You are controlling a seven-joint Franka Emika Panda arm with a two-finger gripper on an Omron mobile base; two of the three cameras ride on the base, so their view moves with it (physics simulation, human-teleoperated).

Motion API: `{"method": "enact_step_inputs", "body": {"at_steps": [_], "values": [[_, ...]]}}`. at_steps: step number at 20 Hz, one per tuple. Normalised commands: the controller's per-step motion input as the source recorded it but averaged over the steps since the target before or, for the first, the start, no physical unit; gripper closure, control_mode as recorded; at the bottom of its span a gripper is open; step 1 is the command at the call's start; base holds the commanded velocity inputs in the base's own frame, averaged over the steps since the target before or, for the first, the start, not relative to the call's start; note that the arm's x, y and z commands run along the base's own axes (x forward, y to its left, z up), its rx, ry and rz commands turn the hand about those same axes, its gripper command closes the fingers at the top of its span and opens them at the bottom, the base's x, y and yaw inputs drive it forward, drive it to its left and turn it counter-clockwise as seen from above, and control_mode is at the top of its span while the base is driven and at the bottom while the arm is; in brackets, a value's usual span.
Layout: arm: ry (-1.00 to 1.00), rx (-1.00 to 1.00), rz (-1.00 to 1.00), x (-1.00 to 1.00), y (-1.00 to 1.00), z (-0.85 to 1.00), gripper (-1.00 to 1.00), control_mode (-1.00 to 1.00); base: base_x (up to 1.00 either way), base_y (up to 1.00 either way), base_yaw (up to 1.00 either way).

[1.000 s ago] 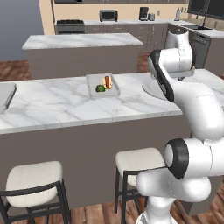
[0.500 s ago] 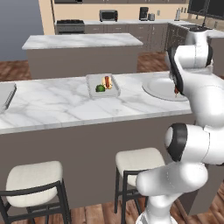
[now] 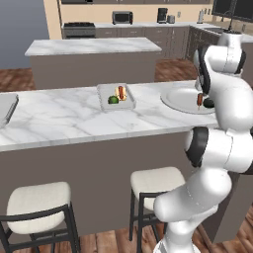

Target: Place one cooked food and one vegetable from the large plate to each tupperware container.

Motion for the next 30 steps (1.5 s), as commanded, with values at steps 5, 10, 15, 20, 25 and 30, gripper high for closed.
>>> {"method": "enact_step_inputs", "body": {"at_steps": [5, 10, 15, 20, 25, 30], "values": [[0.01, 0.0, 0.08, 0.13, -0.14, -0.17, -1.0, -1.0, 0.0, 0.0, 0.0], [0.01, 0.0, 0.07, 0.13, -0.15, -0.16, -1.0, -1.0, 0.0, 0.0, 0.0], [0.03, 0.0, 0.08, 0.17, -0.02, -0.19, -1.0, -1.0, 0.0, 0.0, 0.0], [0.07, 0.0, 0.08, 0.26, -0.02, -0.27, -1.0, -1.0, 0.0, 0.0, 0.0], [0.07, 0.0, 0.02, 0.16, -0.21, -0.16, -1.0, -1.0, 0.0, 0.0, 0.0], [0.12, 0.0, 0.0, 0.13, -0.24, -0.1, -1.0, -1.0, 0.0, 0.0, 0.0]]}}
